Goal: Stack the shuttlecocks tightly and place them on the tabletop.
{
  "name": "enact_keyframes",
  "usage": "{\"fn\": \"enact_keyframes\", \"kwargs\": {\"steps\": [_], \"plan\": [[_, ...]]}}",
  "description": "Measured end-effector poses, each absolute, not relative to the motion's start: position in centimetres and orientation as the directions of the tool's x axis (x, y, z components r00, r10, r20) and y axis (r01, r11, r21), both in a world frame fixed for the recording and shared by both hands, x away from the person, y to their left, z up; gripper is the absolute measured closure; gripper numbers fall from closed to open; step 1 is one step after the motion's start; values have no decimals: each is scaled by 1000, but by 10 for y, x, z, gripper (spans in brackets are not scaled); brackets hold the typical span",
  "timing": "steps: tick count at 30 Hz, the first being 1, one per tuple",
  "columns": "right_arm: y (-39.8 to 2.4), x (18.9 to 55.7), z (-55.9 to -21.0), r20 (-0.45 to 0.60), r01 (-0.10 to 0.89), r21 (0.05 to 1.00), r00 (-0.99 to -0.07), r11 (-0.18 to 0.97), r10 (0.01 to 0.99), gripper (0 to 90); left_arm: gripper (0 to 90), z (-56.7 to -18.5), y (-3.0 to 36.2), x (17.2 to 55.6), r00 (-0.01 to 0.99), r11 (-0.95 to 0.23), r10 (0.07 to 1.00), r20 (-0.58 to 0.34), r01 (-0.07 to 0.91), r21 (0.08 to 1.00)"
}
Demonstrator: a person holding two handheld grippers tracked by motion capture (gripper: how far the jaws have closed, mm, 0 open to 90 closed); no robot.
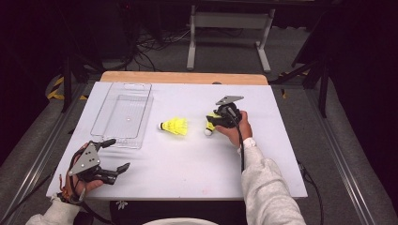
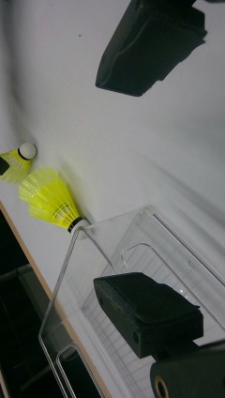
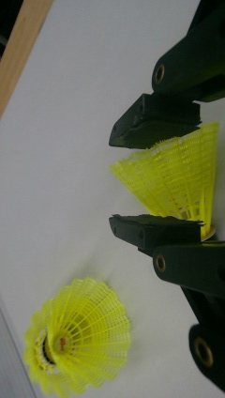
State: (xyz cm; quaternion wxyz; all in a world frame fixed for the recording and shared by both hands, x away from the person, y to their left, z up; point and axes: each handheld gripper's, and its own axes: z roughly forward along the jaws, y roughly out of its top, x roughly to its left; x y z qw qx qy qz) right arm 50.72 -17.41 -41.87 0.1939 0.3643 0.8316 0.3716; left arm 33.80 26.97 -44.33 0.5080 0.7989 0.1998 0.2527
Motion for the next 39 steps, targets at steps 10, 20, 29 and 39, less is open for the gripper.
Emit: {"fn": "enact_keyframes", "kwargs": {"steps": [10,20,29,39], "plan": [[-181,510,-419,19,498,750,-674,435,739,777,74,-444,270,339,792,-403,576,200,63,913],[-173,505,-407,52,461,788,-711,409,701,895,75,-443,270,339,793,-401,576,199,63,914],[-150,505,-392,51,410,833,-725,371,687,897,74,-443,270,339,791,-400,578,200,61,914],[-128,503,-393,82,391,863,-733,319,675,896,75,-443,271,338,789,-397,580,201,59,916]]}}
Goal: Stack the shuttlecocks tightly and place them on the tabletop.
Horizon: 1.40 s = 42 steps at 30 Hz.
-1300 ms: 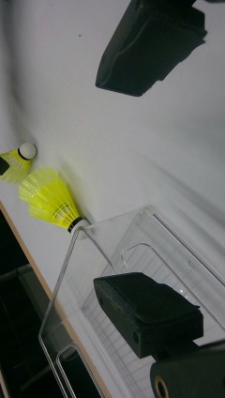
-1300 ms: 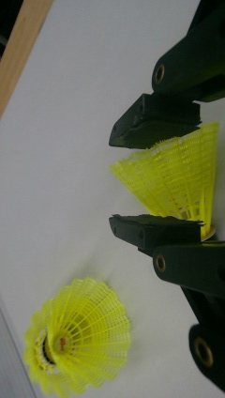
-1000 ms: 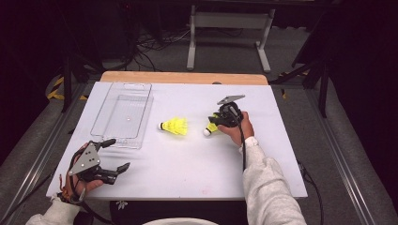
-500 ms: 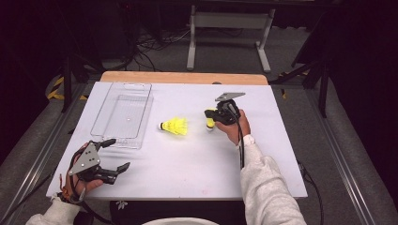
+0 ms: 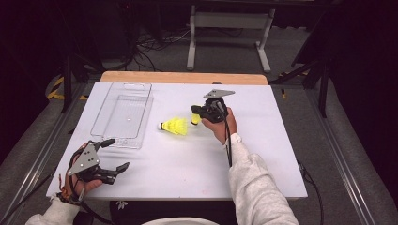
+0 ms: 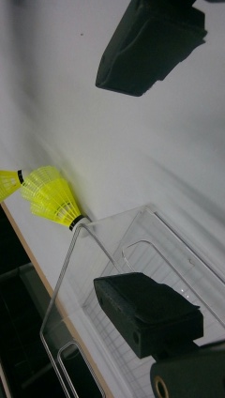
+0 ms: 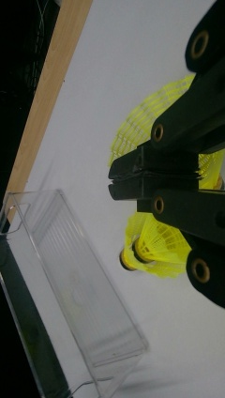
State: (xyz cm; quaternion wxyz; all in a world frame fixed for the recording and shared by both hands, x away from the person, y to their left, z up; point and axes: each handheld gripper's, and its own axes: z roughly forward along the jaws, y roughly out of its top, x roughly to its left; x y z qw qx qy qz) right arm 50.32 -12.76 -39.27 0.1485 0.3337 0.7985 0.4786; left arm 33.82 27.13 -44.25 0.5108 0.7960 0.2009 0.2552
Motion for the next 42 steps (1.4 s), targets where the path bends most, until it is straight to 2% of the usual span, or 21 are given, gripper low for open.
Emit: {"fn": "enact_keyframes", "kwargs": {"steps": [9,17,21,24,33,42], "plan": [[-124,501,-412,191,449,869,-694,210,694,893,74,-442,271,338,789,-398,580,202,59,915],[-130,498,-423,198,468,859,-677,207,709,862,74,-442,271,338,790,-399,579,202,58,915],[-137,496,-423,188,475,852,-670,220,718,814,74,-442,271,338,788,-401,580,206,56,915],[-140,493,-424,164,484,832,-683,272,712,739,75,-442,271,338,788,-401,581,206,57,914],[-150,489,-428,130,495,788,-716,367,686,623,74,-442,270,338,789,-404,579,206,58,913],[-161,484,-435,137,509,763,-730,398,670,589,75,-442,269,338,789,-407,578,209,57,912]]}}
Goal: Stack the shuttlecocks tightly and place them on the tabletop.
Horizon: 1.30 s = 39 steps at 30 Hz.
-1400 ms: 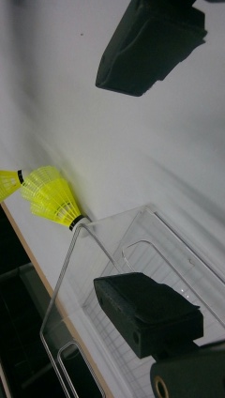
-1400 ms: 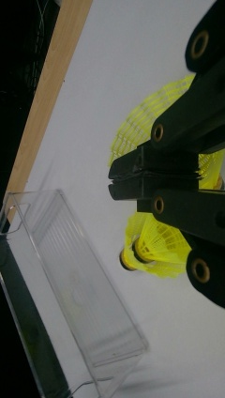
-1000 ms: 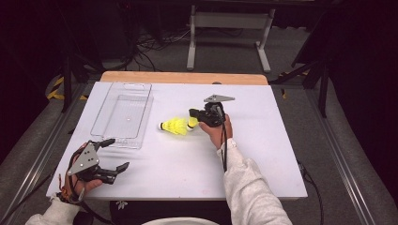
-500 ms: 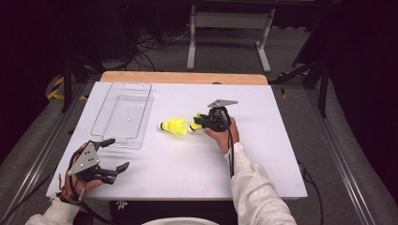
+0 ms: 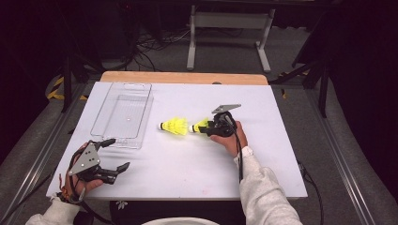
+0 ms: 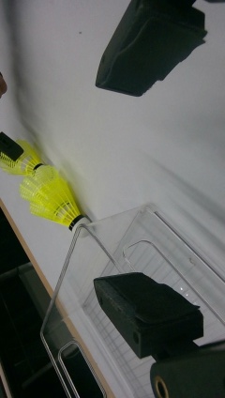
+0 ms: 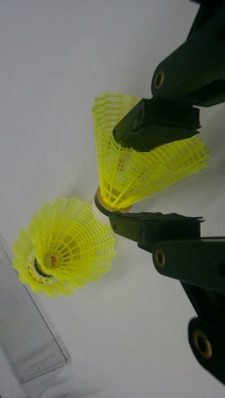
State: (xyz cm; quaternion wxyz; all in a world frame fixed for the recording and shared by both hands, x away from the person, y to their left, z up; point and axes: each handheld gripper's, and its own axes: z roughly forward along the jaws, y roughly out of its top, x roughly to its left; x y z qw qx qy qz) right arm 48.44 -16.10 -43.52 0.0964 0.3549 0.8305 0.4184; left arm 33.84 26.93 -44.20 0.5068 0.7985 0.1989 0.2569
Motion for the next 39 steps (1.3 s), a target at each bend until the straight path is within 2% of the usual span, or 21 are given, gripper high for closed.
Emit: {"fn": "enact_keyframes", "kwargs": {"steps": [14,22,26,27,29,30,39], "plan": [[-162,482,-443,143,518,728,-755,449,640,622,75,-442,269,339,790,-413,575,213,55,909],[-162,479,-446,92,492,719,-768,492,633,700,75,-442,268,339,791,-416,574,212,58,908],[-160,477,-445,74,475,720,-777,505,625,764,75,-442,268,339,790,-414,575,213,57,908],[-159,476,-445,59,459,723,-785,516,616,812,75,-442,268,339,790,-415,575,212,58,908],[-159,475,-444,53,454,724,-788,520,614,830,75,-442,268,339,791,-415,574,213,57,908],[-158,474,-444,44,443,725,-794,528,606,871,75,-442,268,339,791,-415,574,213,57,908],[-156,471,-442,13,413,727,-806,548,591,896,75,-442,268,339,790,-415,575,212,57,908]]}}
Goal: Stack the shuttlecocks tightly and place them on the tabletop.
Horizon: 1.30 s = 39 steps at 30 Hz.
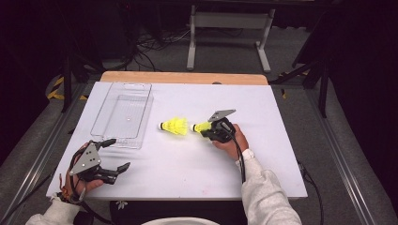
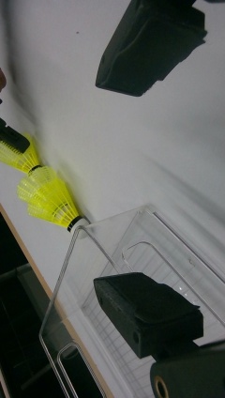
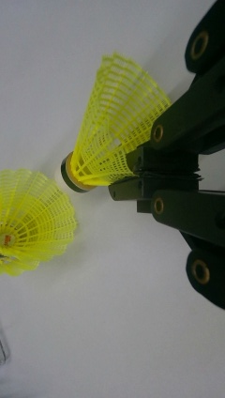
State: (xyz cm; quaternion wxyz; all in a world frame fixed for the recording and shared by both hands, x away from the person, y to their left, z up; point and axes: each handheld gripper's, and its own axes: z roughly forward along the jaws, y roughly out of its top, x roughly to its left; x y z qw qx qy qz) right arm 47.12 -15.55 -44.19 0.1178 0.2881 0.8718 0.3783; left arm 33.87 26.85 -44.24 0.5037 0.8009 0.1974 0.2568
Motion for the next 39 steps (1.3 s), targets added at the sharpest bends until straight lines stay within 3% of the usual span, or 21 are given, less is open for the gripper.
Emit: {"fn": "enact_keyframes", "kwargs": {"steps": [6,13,20,27,34,39], "plan": [[-155,470,-444,3,407,725,-808,555,589,883,75,-442,269,339,788,-415,577,214,57,908],[-156,470,-445,7,413,725,-804,551,594,730,75,-442,269,339,788,-417,577,215,57,907],[-159,467,-441,-5,410,735,-793,540,609,669,75,-442,269,338,789,-418,576,216,57,906],[-163,463,-437,-14,403,738,-793,541,609,678,75,-442,269,338,790,-418,574,215,57,907],[-167,459,-438,-24,387,747,-797,540,604,877,75,-442,269,338,789,-418,575,216,56,907],[-169,456,-439,-42,369,753,-800,546,599,900,75,-442,269,339,789,-416,575,215,56,907]]}}
